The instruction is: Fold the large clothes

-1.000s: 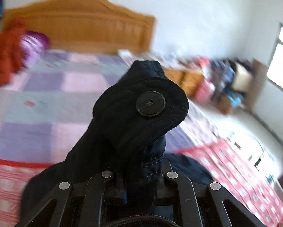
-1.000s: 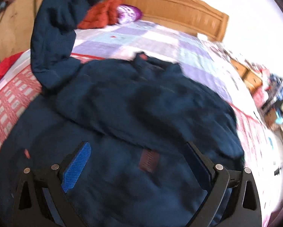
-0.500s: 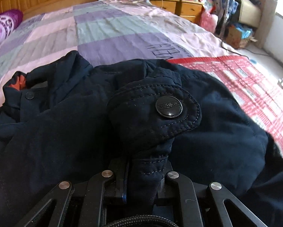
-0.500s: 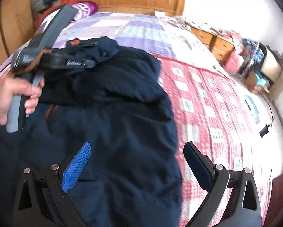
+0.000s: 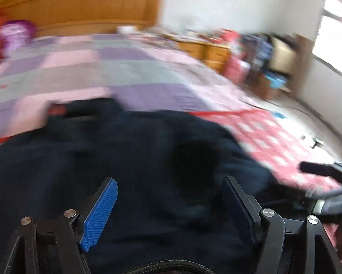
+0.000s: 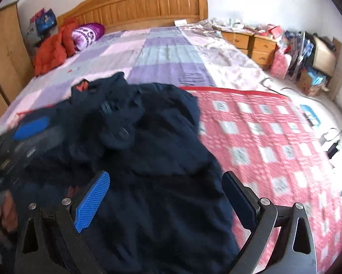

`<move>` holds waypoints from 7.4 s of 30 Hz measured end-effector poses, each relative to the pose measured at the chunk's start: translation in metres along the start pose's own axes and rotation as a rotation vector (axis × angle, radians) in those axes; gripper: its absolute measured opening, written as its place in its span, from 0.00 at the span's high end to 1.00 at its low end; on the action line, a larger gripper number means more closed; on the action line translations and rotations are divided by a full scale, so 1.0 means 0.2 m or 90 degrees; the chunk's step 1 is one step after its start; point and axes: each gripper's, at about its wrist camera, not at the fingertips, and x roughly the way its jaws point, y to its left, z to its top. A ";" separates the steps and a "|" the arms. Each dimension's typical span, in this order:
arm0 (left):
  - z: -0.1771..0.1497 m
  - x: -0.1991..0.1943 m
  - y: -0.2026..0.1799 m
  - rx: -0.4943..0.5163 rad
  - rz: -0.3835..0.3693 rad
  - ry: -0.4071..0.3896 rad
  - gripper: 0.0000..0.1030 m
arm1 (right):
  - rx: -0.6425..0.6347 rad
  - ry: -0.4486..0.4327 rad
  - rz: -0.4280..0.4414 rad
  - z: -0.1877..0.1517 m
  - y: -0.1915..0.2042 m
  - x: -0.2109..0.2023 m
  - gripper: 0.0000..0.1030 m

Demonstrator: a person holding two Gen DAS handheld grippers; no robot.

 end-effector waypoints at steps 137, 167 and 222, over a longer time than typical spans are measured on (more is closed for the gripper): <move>-0.06 0.40 1.32 -0.198 0.241 0.188 0.02 | -0.167 0.060 0.008 0.33 0.49 0.78 0.04; -0.62 0.04 0.41 -0.052 0.141 0.228 0.01 | -0.238 0.098 0.098 -0.34 0.66 0.25 0.04; -1.75 -1.46 0.12 -0.029 0.220 0.352 0.01 | -0.142 0.208 -0.107 -1.99 -0.30 -1.47 0.08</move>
